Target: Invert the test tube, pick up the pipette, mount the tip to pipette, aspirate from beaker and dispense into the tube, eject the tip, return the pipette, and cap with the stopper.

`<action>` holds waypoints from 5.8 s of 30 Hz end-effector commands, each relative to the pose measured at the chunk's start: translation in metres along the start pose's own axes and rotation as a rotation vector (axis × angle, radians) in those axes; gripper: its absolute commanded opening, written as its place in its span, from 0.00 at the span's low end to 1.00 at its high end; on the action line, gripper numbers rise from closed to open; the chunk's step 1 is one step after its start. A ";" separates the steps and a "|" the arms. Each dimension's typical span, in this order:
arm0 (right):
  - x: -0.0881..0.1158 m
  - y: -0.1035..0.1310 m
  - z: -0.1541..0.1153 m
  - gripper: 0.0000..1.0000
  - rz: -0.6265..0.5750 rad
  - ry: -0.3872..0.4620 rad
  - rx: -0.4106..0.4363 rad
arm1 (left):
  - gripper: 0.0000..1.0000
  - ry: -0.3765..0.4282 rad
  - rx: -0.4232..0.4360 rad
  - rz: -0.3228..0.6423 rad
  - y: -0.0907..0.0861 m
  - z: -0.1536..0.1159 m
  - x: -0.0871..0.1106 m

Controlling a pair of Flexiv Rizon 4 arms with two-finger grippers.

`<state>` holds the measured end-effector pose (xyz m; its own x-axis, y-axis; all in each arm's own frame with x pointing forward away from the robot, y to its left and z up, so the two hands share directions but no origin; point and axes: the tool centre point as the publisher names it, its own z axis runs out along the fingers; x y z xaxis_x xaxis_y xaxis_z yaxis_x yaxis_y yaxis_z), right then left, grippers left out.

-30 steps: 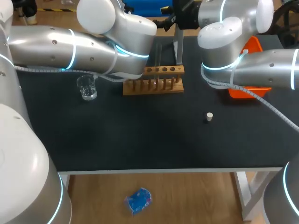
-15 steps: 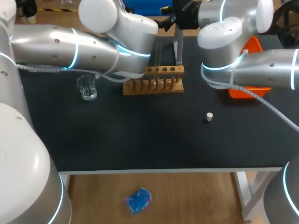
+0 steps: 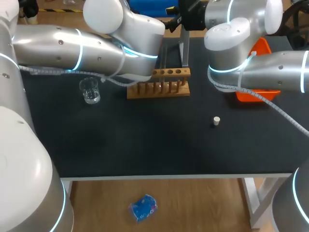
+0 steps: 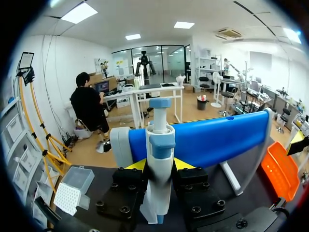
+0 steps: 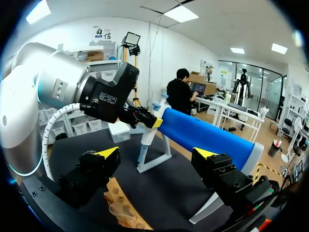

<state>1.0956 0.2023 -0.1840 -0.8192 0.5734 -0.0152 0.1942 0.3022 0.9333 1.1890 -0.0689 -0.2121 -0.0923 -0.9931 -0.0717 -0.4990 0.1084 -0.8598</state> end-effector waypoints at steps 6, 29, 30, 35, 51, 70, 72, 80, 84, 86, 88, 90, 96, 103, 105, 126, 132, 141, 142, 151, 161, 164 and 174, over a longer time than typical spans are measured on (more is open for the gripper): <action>0.000 0.000 0.000 1.00 0.000 0.000 0.002 | 0.00 0.004 -0.024 0.001 0.004 0.004 0.003; 0.000 0.000 0.000 1.00 0.000 0.000 0.002 | 1.00 -0.028 -0.034 -0.031 0.008 -0.020 0.003; 0.000 0.000 0.000 1.00 0.000 0.000 0.002 | 1.00 -0.030 -0.035 -0.032 0.009 -0.021 0.003; 0.000 0.000 0.000 1.00 0.000 0.000 0.002 | 1.00 -0.052 -0.043 -0.038 0.011 -0.032 0.007; 0.000 0.000 0.000 1.00 0.000 0.000 0.002 | 1.00 -0.076 -0.035 -0.099 0.024 -0.094 0.017; 0.033 0.006 -0.077 1.00 -0.028 0.159 -0.072 | 1.00 0.404 0.048 0.141 0.049 -0.213 0.046; 0.039 0.004 -0.089 1.00 -0.033 0.181 -0.079 | 1.00 0.494 0.047 0.201 0.053 -0.223 0.054; 0.065 -0.008 -0.140 1.00 -0.063 0.266 -0.112 | 1.00 0.727 0.007 0.353 0.062 -0.238 0.070; 0.076 -0.020 -0.167 1.00 -0.071 0.280 -0.113 | 1.00 0.858 -0.010 0.416 0.062 -0.235 0.079; 0.080 -0.026 -0.179 1.00 -0.077 0.291 -0.110 | 1.00 0.893 -0.025 0.470 0.062 -0.232 0.084; 0.080 -0.026 -0.179 1.00 -0.077 0.291 -0.110 | 1.00 0.932 -0.040 0.505 0.062 -0.229 0.089; 0.080 -0.026 -0.179 1.00 -0.077 0.291 -0.110 | 1.00 0.945 -0.049 0.530 0.062 -0.225 0.093; 0.080 -0.026 -0.179 1.00 -0.077 0.291 -0.110 | 1.00 0.940 -0.074 0.546 0.065 -0.207 0.094; 0.080 -0.026 -0.179 1.00 -0.077 0.291 -0.110 | 1.00 0.906 -0.099 0.546 0.069 -0.191 0.085; 0.081 -0.032 -0.179 1.00 -0.060 0.296 -0.113 | 1.00 0.916 -0.105 0.559 0.070 -0.187 0.084; 0.091 -0.106 -0.217 1.00 -0.008 0.277 -0.051 | 1.00 1.080 -0.148 0.612 0.071 -0.177 0.093; 0.091 -0.106 -0.217 1.00 -0.008 0.277 -0.051 | 1.00 1.080 -0.148 0.612 0.071 -0.177 0.093; 0.090 -0.109 -0.219 1.00 -0.006 0.274 -0.052 | 1.00 0.971 -0.150 0.616 0.073 -0.173 0.089; 0.090 -0.111 -0.220 1.00 -0.005 0.272 -0.052 | 1.00 0.970 -0.138 0.603 0.073 -0.172 0.088; 0.087 -0.132 -0.243 1.00 0.019 0.222 -0.070 | 1.00 0.942 -0.118 0.602 0.075 -0.165 0.091; 0.104 -0.166 -0.270 1.00 0.050 0.231 -0.072 | 1.00 0.990 -0.137 0.640 0.077 -0.151 0.104; 0.109 -0.175 -0.277 1.00 0.055 0.235 -0.073 | 1.00 0.999 -0.143 0.641 0.077 -0.146 0.106; 0.118 -0.200 -0.298 1.00 0.031 0.198 -0.044 | 1.00 1.022 -0.150 0.646 0.078 -0.140 0.115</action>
<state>0.8120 -0.0129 -0.2659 -0.9083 0.4091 0.0872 0.2030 0.2488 0.9470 1.0157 -0.1656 -0.2154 -0.9620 -0.2723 0.0218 -0.1972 0.6372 -0.7450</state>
